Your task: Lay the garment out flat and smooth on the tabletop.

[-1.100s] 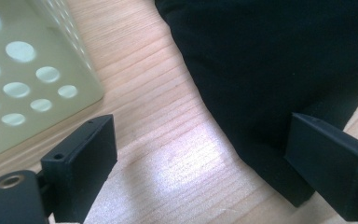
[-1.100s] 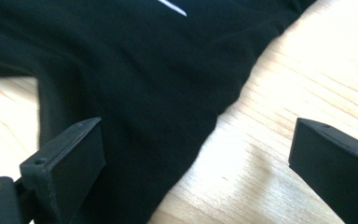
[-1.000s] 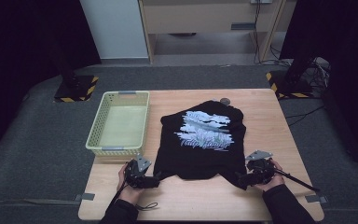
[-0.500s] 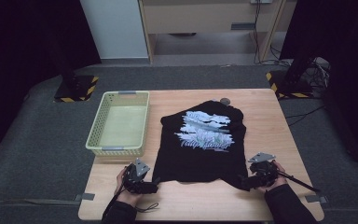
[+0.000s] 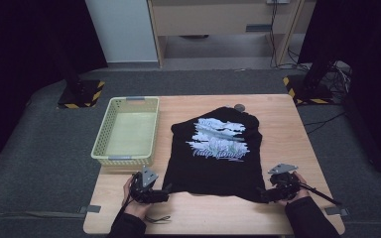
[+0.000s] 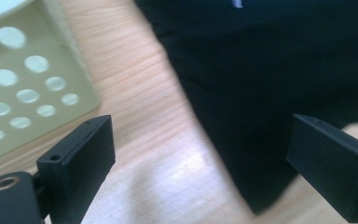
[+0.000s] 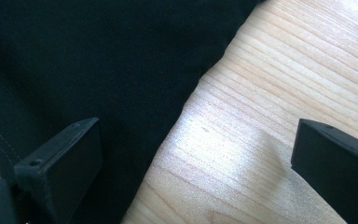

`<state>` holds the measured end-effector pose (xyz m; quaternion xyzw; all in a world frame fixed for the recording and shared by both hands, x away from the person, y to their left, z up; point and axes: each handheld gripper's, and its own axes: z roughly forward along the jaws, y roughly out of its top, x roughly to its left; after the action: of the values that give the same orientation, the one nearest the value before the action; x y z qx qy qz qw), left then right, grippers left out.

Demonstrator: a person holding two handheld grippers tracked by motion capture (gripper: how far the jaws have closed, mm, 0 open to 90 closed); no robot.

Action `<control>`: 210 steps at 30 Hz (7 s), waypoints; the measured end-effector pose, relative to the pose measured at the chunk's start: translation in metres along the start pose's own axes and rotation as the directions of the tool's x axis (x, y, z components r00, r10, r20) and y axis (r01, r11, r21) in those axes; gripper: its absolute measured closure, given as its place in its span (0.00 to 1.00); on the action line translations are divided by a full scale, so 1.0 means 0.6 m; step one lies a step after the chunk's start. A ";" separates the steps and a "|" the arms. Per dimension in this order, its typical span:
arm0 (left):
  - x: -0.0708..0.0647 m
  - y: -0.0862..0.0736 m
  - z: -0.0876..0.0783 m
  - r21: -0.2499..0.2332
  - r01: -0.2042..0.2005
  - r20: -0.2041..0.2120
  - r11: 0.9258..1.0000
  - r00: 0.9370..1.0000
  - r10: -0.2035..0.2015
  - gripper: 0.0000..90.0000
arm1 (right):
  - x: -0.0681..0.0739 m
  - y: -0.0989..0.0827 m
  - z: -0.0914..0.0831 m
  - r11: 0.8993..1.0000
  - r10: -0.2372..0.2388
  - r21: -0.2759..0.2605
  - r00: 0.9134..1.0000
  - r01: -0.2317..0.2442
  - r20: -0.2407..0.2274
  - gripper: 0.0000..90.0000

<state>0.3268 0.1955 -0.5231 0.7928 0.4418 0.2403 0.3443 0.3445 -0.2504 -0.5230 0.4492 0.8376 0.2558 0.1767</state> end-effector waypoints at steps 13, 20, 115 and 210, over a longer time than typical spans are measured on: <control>-0.001 -0.009 0.013 0.059 -0.017 0.000 0.998 1.000 0.018 0.10 | -0.003 -0.003 -0.001 1.000 0.006 0.001 1.000 -0.006 -0.007 0.03; -0.017 -0.017 -0.006 0.090 -0.023 0.007 0.996 1.000 0.023 0.10 | -0.007 -0.013 -0.008 1.000 0.012 0.006 1.000 -0.012 -0.016 0.03; -0.017 0.006 0.037 0.064 0.007 0.080 0.998 0.997 -0.012 0.07 | -0.165 0.232 0.021 0.895 0.239 -0.375 0.970 -0.241 -0.052 0.10; -0.017 0.006 0.037 0.069 0.021 0.082 0.997 0.996 -0.027 0.06 | -0.095 0.301 0.094 0.937 0.122 -0.303 0.974 -0.177 -0.190 0.87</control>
<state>0.3388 0.1779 -0.5356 0.8080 0.4446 0.1879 0.3378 0.5242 -0.1993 -0.4589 0.4543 0.7607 0.4369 0.1555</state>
